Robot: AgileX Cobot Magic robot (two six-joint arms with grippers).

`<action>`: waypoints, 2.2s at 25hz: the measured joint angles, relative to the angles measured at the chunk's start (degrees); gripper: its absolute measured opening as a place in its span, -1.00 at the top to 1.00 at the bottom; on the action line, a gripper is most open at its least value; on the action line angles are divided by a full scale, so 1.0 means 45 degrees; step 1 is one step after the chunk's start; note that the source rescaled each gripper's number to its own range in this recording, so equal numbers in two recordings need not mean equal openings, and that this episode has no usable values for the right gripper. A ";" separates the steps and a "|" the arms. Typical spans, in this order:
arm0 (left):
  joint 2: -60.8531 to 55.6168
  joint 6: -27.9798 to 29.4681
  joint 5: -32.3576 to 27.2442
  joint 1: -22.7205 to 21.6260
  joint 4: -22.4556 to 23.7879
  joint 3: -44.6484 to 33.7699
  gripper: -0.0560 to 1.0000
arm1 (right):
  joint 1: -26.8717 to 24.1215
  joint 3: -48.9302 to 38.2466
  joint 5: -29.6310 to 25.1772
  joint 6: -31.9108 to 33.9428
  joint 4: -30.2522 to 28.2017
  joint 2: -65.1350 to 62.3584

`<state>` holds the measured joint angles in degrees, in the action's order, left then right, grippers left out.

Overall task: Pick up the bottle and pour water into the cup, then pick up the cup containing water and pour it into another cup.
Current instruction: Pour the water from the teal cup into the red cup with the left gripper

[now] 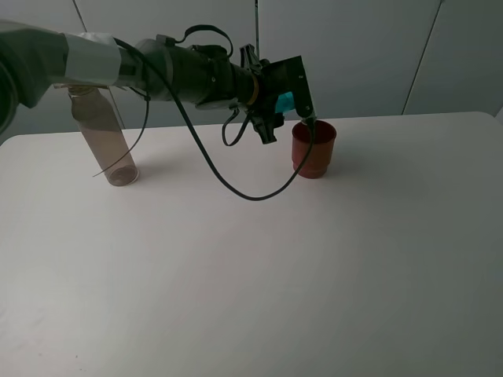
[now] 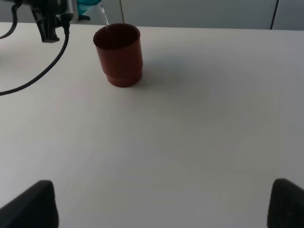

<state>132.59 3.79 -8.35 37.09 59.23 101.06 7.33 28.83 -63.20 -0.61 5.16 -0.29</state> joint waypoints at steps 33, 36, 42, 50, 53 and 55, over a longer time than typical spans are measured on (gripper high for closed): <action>0.0000 -0.3521 -0.0032 0.0155 0.0315 0.0000 0.63 | 0.0000 0.0000 0.0000 0.0000 0.0000 0.0000; 0.0000 -0.3588 -0.0060 0.0155 0.0496 0.0000 0.63 | 0.0000 0.0000 0.0000 0.0000 0.0000 0.0000; 0.0000 -0.4228 -0.0260 0.0155 0.0581 0.0000 0.63 | 0.0000 0.0000 0.0000 0.0000 0.0000 0.0000; 0.0000 -0.5238 -0.0260 0.0155 0.0816 0.0006 0.63 | 0.0000 0.0000 0.0000 0.0000 0.0000 0.0000; 0.0000 -0.5501 -0.0260 0.0155 0.1045 0.0006 0.63 | 0.0000 0.0000 0.0000 0.0000 0.0000 0.0000; 0.0000 -0.5537 -0.0260 0.0155 0.1161 0.0006 0.63 | 0.0000 0.0000 0.0000 0.0000 0.0000 0.0000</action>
<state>132.59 -21.13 -9.52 37.79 64.46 101.09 7.33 28.83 -63.20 -0.61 5.16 -0.29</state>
